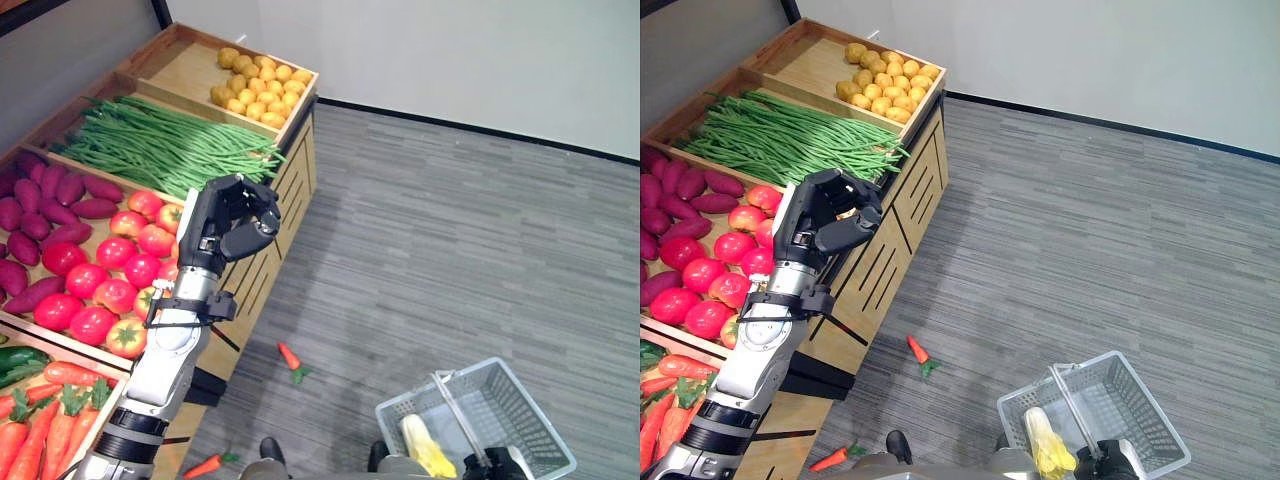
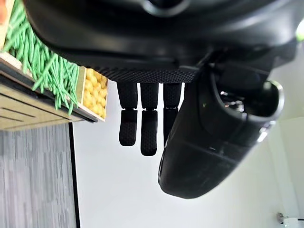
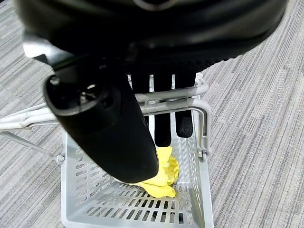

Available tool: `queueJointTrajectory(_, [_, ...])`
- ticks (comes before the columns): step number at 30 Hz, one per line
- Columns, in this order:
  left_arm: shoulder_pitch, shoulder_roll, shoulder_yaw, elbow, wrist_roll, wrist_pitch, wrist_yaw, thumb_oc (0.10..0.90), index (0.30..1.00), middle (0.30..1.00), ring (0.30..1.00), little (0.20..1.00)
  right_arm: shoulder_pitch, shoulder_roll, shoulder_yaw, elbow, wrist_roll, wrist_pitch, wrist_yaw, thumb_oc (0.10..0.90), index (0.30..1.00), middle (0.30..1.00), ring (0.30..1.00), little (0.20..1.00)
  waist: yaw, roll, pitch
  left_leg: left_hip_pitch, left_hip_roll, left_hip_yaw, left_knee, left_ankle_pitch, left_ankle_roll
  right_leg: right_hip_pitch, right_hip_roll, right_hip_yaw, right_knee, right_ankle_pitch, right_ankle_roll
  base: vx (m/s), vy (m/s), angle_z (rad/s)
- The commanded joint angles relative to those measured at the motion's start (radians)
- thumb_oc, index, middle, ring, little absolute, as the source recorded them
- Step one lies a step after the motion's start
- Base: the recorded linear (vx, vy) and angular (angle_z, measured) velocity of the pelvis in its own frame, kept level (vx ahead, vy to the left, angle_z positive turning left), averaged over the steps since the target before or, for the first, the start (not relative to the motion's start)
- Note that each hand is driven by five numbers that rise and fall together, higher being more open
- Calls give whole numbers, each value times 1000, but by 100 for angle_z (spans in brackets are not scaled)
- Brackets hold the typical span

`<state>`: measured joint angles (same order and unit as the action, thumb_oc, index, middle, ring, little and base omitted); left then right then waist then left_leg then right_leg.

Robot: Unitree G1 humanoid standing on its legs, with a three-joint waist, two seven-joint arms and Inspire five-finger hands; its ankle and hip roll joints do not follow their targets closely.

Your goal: Get the vegetables into the basket

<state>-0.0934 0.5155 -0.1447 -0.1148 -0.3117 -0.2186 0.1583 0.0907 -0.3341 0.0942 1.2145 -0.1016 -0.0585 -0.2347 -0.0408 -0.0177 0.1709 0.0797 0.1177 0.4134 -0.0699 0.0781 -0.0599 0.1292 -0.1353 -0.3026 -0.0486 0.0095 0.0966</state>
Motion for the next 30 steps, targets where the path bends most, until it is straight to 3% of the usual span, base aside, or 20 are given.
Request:
queueJointTrajectory(1, [7, 106, 158, -138, 370, -20, 114, 400, 300, 300, 300, 300, -21, -42, -8, 5, 11, -25, -37, 400, 300, 300, 300, 300, 36, -11, -2, 11, -9, -50, -7, -29, -26, 4, -23, -18, 51, -35, 62, -14, 8, 15])
queueJointTrajectory(2, [9, 105, 159, -141, 374, -18, 116, 400, 300, 300, 300, 300, -22, -41, -7, 6, 11, -25, -38, 400, 300, 300, 300, 300, 34, -11, -3, 8, -8, -50, -9, -24, -25, 1, -22, -19, 50, -32, 60, -27, 0, 18])
queueJointTrajectory(3, [45, 162, 214, -136, 558, 24, 162, 400, 300, 300, 300, 300, -24, -38, -12, 8, 11, -31, -46, 400, 300, 300, 300, 300, 50, -7, -3, 4, -10, -60, -10, -23, -26, 3, -25, -30, 53, -33, 62, -17, -1, 21])
queueJointTrajectory(6, [141, 215, 302, -182, 825, 27, 255, 400, 300, 300, 300, 300, -27, -23, -12, 30, 3, -42, -62, 400, 300, 300, 300, 300, 97, -2, -2, -13, -17, -103, -14, -21, -30, 14, -34, -72, 65, -46, 65, -36, -10, 31])
queueJointTrajectory(10, [184, 181, 296, -188, 814, 23, 245, 400, 300, 300, 300, 300, -26, -20, 5, 30, -15, -40, -57, 400, 300, 300, 300, 300, 120, 0, -11, -49, -32, -177, -17, -10, -31, 33, -43, -152, 76, -59, 60, -13, -5, 68])
queueJointTrajectory(16, [181, 147, 290, -157, 792, 23, 270, 400, 300, 300, 300, 300, -49, -19, 29, 4, -17, -45, -57, 400, 300, 300, 300, 300, 153, -9, -24, -74, -44, -225, -17, -3, -36, 62, -44, -216, 48, -56, 61, -1, 18, 71])
queueJointTrajectory(18, [169, 115, 286, -164, 715, -1, 270, 400, 300, 300, 300, 300, -62, -16, 41, -6, -15, -49, -58, 400, 300, 300, 300, 300, 160, -15, -26, -75, -45, -226, -17, -1, -36, 64, -45, -218, 51, -55, 61, 0, 27, 9])
queueJointTrajectory(20, [150, 37, 263, -185, 427, -65, 233, 400, 300, 300, 300, 300, -68, -16, 51, -22, -10, -45, -58, 400, 300, 300, 300, 300, 159, -20, -28, -75, -45, -225, -17, -1, -32, 62, -46, -216, 57, -55, 58, 2, 35, 2])
queueJointTrajectory(21, [134, -67, 214, -184, -55, -130, 73, 400, 300, 300, 300, 300, -77, -19, 66, -44, -9, -37, -49, 400, 300, 300, 300, 300, 147, -22, -29, -72, -45, -219, -17, 1, -27, 61, -45, -210, 54, -47, 55, 12, 62, -5])
queueJointTrajectory(22, [138, -90, 209, -182, -191, -110, 4, 400, 300, 300, 300, 300, -88, -23, 73, -55, -12, -32, -37, 400, 300, 300, 300, 300, 141, -22, -29, -64, -43, -210, -17, -2, -26, 61, -43, -197, 45, -43, 55, 9, 55, -5])
queueJointTrajectory(25, [150, -100, 194, -185, -246, -101, -40, 400, 300, 300, 300, 300, -98, -21, 75, -57, -19, -32, -25, 400, 300, 300, 300, 300, 136, -24, -24, -55, -40, -194, -17, -6, -25, 59, -40, -175, 31, -35, 56, 5, 33, -13])
queueJointTrajectory(26, [159, -99, 192, -184, -246, -95, -55, 506, 448, 448, 448, 448, -98, -19, 74, -55, -20, -33, -20, 400, 300, 300, 300, 300, 138, -25, -23, -51, -38, -186, -17, -9, -24, 58, -40, -165, 26, -33, 57, 17, 31, -34])
queueJointTrajectory(27, [169, -96, 189, -182, -235, -89, -65, 720, 747, 747, 747, 747, -98, -18, 72, -47, -21, -32, -14, 400, 300, 300, 300, 300, 138, -26, -20, -45, -37, -178, -17, -12, -23, 60, -39, -159, 20, -32, 58, 25, 36, -46])
queueJointTrajectory(28, [180, -92, 189, -187, -236, -86, -75, 900, 1000, 1000, 1000, 1000, -97, -16, 71, -44, -24, -32, -7, 400, 300, 300, 300, 300, 138, -29, -18, -37, -36, -168, -17, -17, -21, 61, -40, -152, 14, -29, 61, 22, 40, -48])
queueJointTrajectory(30, [188, -86, 183, -188, -233, -80, -90, 900, 1000, 1000, 1000, 1000, -98, -12, 63, -34, -22, -33, -2, 400, 300, 300, 300, 300, 141, -36, -10, -31, -38, -152, -3, -25, -16, 57, -47, -137, 21, -25, 65, 23, 55, -37])
